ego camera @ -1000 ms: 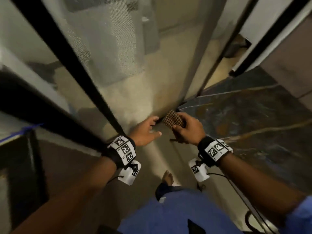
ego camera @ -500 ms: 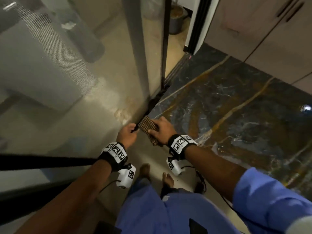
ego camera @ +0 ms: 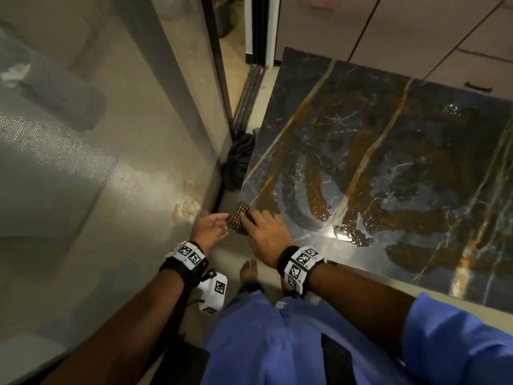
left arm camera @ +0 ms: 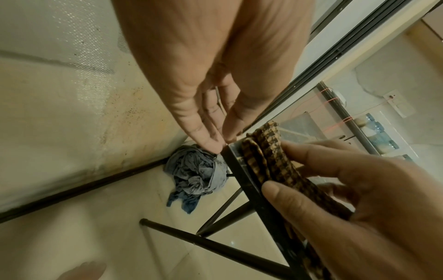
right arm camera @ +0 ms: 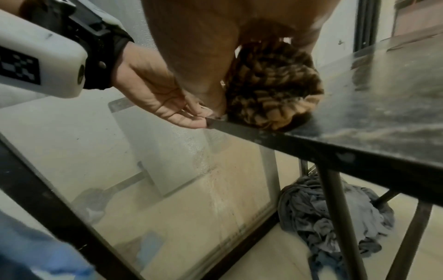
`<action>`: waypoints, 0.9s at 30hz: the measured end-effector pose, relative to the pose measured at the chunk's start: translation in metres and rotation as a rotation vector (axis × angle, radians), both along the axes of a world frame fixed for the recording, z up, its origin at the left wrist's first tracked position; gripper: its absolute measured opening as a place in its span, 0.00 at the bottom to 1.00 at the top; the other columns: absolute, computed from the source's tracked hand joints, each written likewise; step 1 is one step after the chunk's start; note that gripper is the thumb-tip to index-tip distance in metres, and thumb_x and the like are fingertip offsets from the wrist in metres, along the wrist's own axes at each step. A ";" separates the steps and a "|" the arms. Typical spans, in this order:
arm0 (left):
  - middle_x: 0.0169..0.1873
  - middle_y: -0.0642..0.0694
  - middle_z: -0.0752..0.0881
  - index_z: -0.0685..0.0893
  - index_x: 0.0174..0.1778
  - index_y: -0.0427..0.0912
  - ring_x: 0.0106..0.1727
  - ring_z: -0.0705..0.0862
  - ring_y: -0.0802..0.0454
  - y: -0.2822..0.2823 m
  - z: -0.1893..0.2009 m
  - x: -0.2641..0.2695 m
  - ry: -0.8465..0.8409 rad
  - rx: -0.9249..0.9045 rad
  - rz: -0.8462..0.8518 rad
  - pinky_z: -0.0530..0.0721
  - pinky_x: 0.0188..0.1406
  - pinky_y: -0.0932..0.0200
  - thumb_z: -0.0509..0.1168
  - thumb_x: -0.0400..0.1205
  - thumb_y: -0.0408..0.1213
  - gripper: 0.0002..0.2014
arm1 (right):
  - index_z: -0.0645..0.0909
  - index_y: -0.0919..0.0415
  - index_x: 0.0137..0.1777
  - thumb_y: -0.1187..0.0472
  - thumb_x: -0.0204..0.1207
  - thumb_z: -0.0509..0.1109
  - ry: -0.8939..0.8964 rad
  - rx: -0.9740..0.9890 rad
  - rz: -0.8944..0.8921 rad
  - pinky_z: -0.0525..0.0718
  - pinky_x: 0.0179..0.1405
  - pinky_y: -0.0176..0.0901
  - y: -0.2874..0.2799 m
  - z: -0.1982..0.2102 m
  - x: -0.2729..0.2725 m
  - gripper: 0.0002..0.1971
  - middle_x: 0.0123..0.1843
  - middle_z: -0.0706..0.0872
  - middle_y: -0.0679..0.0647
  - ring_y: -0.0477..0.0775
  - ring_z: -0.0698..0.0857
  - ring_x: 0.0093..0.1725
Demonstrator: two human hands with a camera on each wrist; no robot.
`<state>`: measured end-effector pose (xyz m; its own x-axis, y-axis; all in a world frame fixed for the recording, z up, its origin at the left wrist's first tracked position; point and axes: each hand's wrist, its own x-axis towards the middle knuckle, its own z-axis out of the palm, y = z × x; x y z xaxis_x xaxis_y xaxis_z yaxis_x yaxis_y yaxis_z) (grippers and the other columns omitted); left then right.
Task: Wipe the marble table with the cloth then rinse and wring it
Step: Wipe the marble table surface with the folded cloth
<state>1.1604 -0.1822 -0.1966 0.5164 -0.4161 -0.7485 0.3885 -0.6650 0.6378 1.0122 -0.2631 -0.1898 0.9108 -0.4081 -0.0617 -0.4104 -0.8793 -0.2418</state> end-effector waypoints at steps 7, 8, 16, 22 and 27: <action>0.27 0.52 0.89 0.81 0.59 0.35 0.29 0.87 0.63 -0.001 0.001 0.011 0.049 -0.082 -0.153 0.85 0.31 0.70 0.62 0.72 0.08 0.24 | 0.86 0.58 0.57 0.62 0.67 0.75 -0.089 -0.038 0.120 0.81 0.40 0.48 0.002 -0.007 0.009 0.17 0.50 0.85 0.54 0.58 0.83 0.43; 0.26 0.53 0.89 0.83 0.57 0.33 0.30 0.87 0.62 -0.001 -0.001 0.013 0.041 -0.076 -0.160 0.85 0.33 0.67 0.63 0.71 0.08 0.22 | 0.85 0.59 0.57 0.62 0.69 0.73 -0.074 -0.039 0.155 0.81 0.40 0.50 0.000 -0.007 0.008 0.15 0.49 0.85 0.55 0.59 0.83 0.42; 0.46 0.40 0.88 0.83 0.61 0.29 0.41 0.84 0.57 0.004 -0.005 0.021 -0.050 -0.044 -0.260 0.84 0.38 0.73 0.65 0.74 0.13 0.20 | 0.83 0.60 0.57 0.61 0.76 0.71 0.103 -0.003 -0.032 0.85 0.37 0.53 -0.064 0.014 0.047 0.10 0.53 0.83 0.58 0.63 0.84 0.43; 0.40 0.44 0.86 0.82 0.62 0.27 0.41 0.84 0.53 0.001 -0.007 0.022 -0.029 -0.028 -0.274 0.84 0.48 0.58 0.64 0.73 0.11 0.21 | 0.82 0.64 0.61 0.62 0.77 0.68 0.129 0.013 0.019 0.84 0.41 0.54 -0.027 0.019 0.035 0.14 0.57 0.83 0.61 0.65 0.84 0.47; 0.44 0.39 0.87 0.85 0.58 0.31 0.47 0.85 0.46 -0.001 -0.004 0.022 -0.075 -0.012 -0.297 0.85 0.53 0.50 0.65 0.72 0.13 0.20 | 0.80 0.61 0.68 0.63 0.73 0.71 0.161 0.030 0.133 0.89 0.47 0.60 -0.036 0.015 -0.029 0.22 0.65 0.83 0.63 0.67 0.86 0.54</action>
